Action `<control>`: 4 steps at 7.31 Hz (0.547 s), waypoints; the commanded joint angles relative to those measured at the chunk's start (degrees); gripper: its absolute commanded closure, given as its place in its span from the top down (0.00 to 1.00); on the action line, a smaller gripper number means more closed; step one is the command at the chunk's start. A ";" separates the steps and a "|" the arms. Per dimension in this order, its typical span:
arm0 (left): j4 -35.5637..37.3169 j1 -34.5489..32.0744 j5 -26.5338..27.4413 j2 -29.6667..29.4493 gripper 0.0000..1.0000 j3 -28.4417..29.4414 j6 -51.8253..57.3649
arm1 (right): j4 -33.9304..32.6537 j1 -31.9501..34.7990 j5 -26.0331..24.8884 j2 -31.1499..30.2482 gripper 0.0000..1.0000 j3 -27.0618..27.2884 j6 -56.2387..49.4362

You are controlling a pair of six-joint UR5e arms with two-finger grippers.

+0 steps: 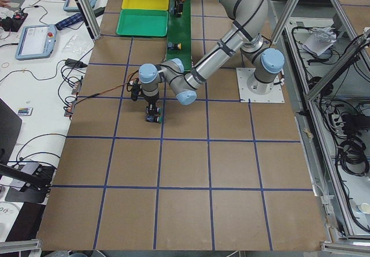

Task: Sort buttons by color to trays
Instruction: 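Carry the yellow button with right gripper to yellow tray while left lifts green button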

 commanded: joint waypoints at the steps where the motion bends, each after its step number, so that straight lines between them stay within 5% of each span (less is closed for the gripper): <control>1: 0.00 -0.22 0.00 0.04 1.00 0.58 0.00 | 0.06 -0.46 -2.21 0.74 0.48 -0.30 -3.84; 2: 0.08 -0.13 -0.08 0.04 1.00 0.58 0.00 | -0.64 -0.63 -2.31 0.74 0.37 -0.30 -3.93; 3: 0.09 -0.13 -0.35 0.13 0.65 0.67 0.09 | -0.64 -0.90 -2.31 0.66 0.33 -0.48 -3.85; 4: 0.09 -0.05 -0.35 0.13 0.14 0.75 0.53 | 0.14 -1.16 -3.01 0.65 0.33 -2.74 -3.93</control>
